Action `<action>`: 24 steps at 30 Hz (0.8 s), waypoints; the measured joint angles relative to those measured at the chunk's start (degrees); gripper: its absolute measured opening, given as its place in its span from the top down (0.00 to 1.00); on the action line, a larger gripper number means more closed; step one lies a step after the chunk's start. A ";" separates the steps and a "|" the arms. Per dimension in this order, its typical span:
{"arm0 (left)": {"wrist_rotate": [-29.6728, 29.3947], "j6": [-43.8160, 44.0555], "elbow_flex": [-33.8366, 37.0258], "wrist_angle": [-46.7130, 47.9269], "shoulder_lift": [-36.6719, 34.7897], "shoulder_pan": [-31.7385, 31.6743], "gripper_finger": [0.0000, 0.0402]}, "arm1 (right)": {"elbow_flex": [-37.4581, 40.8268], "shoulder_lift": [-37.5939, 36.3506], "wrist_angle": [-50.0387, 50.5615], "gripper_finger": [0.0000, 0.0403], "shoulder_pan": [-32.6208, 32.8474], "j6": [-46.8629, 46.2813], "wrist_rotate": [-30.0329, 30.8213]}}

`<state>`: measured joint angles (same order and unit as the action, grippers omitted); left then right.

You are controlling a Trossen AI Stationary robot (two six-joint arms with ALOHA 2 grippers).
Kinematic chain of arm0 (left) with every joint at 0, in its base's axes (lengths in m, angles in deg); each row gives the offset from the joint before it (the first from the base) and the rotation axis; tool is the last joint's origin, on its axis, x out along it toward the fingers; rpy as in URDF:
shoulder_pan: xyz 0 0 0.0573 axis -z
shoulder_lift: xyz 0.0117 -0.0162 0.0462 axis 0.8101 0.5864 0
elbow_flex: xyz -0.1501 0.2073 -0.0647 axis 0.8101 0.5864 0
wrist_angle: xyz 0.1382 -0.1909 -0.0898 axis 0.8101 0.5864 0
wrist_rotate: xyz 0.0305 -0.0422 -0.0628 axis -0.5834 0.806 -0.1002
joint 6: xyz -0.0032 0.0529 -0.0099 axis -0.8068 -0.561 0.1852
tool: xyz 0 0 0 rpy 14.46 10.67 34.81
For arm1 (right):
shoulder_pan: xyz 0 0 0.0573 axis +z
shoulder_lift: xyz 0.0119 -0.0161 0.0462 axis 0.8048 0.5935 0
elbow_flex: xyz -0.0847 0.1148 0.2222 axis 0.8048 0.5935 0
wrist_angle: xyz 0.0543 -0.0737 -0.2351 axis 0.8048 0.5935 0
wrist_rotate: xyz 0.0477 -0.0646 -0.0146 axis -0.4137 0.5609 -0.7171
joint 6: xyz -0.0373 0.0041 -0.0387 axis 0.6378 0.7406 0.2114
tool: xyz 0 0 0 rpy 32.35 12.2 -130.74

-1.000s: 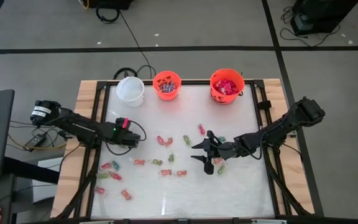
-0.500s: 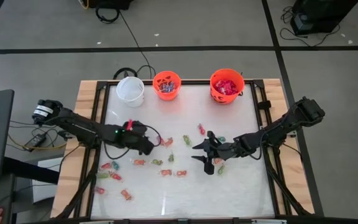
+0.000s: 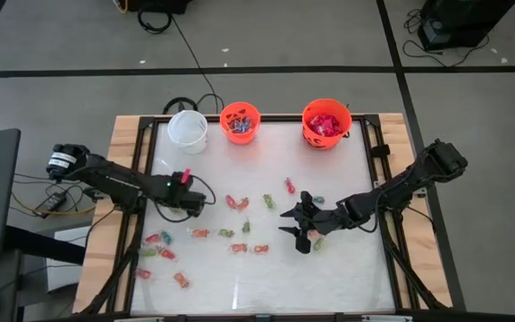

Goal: Sort candy by brand, put in halloween buckets
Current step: Put the orange gummy into the white bucket

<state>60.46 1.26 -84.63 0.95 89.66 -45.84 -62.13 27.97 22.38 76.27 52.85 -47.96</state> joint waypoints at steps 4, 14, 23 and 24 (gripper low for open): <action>7.35 -0.02 1.16 0.30 0.00 1.34 0.67 | 0.00 0.00 0.04 0.49 0.96 1.26 0.39; 7.71 -2.15 3.79 -3.15 -0.20 2.07 0.82 | 0.00 0.00 0.04 0.49 2.14 1.82 0.61; 1.83 -9.44 2.66 -17.56 0.05 1.98 0.98 | 0.00 0.00 -1.32 0.49 2.11 1.89 0.63; 1.93 -11.78 2.68 -21.40 0.10 2.00 0.99 | 0.00 0.00 -1.55 0.49 2.11 1.89 0.63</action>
<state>62.39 -10.52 -81.94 -20.45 89.76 -43.84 -62.13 27.97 20.83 78.39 54.74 -47.33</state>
